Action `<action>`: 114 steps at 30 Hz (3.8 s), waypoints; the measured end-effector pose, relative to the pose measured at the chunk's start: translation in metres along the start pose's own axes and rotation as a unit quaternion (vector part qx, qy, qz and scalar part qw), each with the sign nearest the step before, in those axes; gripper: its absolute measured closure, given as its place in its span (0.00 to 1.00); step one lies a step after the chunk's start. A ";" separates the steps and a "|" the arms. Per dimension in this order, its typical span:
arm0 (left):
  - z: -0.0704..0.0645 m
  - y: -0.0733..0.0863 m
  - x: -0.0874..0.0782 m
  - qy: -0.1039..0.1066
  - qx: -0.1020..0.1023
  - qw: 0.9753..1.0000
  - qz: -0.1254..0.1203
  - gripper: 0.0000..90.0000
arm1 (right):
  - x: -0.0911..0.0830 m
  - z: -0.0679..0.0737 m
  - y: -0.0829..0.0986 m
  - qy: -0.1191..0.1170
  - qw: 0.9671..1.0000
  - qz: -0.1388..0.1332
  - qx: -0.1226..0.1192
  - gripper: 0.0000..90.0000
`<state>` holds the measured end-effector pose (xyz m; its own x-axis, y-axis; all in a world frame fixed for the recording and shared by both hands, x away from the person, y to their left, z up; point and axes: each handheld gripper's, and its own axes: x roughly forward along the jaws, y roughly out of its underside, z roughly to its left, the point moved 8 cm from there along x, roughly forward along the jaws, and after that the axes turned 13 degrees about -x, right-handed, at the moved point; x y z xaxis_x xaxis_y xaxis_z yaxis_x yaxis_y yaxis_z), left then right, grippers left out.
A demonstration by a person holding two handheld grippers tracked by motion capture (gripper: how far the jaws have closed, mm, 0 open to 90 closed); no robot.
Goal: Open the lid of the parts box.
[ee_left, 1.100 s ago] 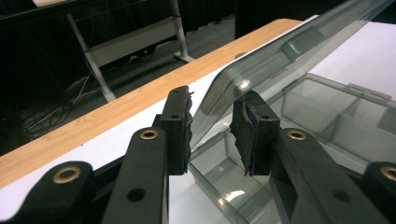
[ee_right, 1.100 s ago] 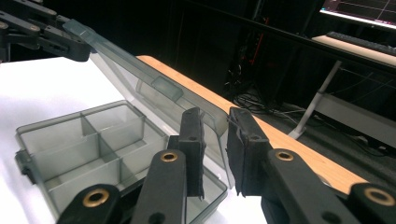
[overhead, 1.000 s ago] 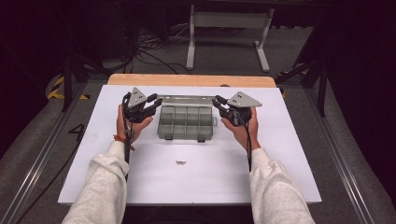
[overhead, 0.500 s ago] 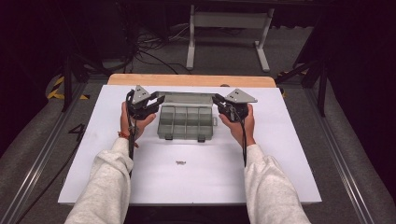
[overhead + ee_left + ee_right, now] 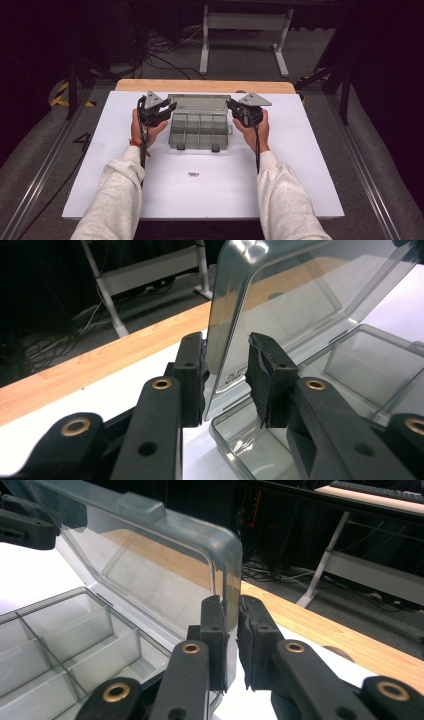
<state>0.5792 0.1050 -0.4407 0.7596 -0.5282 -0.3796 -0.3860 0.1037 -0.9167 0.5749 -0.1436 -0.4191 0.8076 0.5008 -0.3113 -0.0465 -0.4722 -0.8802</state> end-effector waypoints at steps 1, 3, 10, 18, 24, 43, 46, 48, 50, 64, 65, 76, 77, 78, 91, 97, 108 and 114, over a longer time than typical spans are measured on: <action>0.000 0.001 0.001 0.001 -0.002 1.000 0.002 0.77 | 0.001 0.000 0.001 -0.001 1.000 0.001 0.002 0.91; 0.001 0.002 0.002 -0.002 -0.002 1.000 0.004 0.77 | 0.002 -0.001 0.002 -0.001 1.000 0.001 0.007 0.92; 0.001 0.004 0.006 -0.009 0.000 1.000 0.011 0.78 | 0.006 -0.002 0.003 -0.001 1.000 0.010 0.004 0.92; 0.004 0.002 0.011 -0.015 0.001 1.000 0.020 0.78 | 0.009 -0.003 0.003 0.000 1.000 0.019 0.001 0.93; 0.006 -0.001 0.016 -0.013 -0.010 1.000 0.023 0.78 | 0.011 -0.005 0.003 0.001 1.000 0.023 0.007 0.93; 0.013 -0.003 0.032 -0.029 -0.026 0.999 0.030 0.76 | 0.028 -0.011 0.010 0.008 0.999 0.037 0.031 0.93; 0.014 -0.002 0.034 -0.032 -0.028 0.999 0.030 0.76 | 0.032 -0.011 0.013 0.011 0.998 0.042 0.034 0.92; 0.015 0.000 0.036 -0.033 -0.028 0.998 0.036 0.76 | 0.035 -0.011 0.016 0.010 0.998 0.046 0.037 0.92; 0.016 0.002 0.038 -0.034 -0.026 0.998 0.043 0.76 | 0.037 -0.010 0.019 0.010 0.998 0.053 0.036 0.92; 0.019 0.014 0.049 -0.054 -0.019 0.996 0.073 0.76 | 0.047 -0.008 0.034 0.006 0.996 0.077 0.042 0.91; 0.019 0.015 0.049 -0.055 -0.019 0.995 0.078 0.76 | 0.048 -0.007 0.035 0.005 0.996 0.080 0.042 0.91; 0.020 0.024 0.054 -0.059 -0.019 0.993 0.100 0.76 | 0.054 -0.004 0.046 -0.003 0.994 0.102 0.044 0.90; 0.020 0.025 0.054 -0.061 -0.017 0.993 0.102 0.76 | 0.054 -0.004 0.046 -0.003 0.994 0.103 0.045 0.90; 0.020 0.026 0.054 -0.060 -0.019 0.993 0.103 0.75 | 0.055 -0.004 0.047 -0.003 0.994 0.104 0.045 0.90; 0.020 0.027 0.055 -0.059 -0.029 0.993 0.101 0.76 | 0.057 -0.001 0.052 -0.011 0.992 0.113 0.051 0.88; 0.020 0.027 0.055 -0.062 -0.031 0.993 0.100 0.76 | 0.057 -0.001 0.053 -0.012 0.992 0.116 0.051 0.88; 0.020 0.027 0.054 -0.068 -0.027 0.992 0.098 0.75 | 0.057 -0.001 0.053 -0.009 0.992 0.117 0.050 0.87; 0.020 0.027 0.053 -0.071 -0.020 0.992 0.101 0.73 | 0.055 0.000 0.052 -0.007 0.992 0.120 0.047 0.85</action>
<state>0.6194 0.0969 -0.4879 0.7297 -0.3765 -0.5708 -0.5553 0.1609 -0.8160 0.6172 -0.1407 -0.4821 0.7592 0.3922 -0.5195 -0.2914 -0.5088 -0.8100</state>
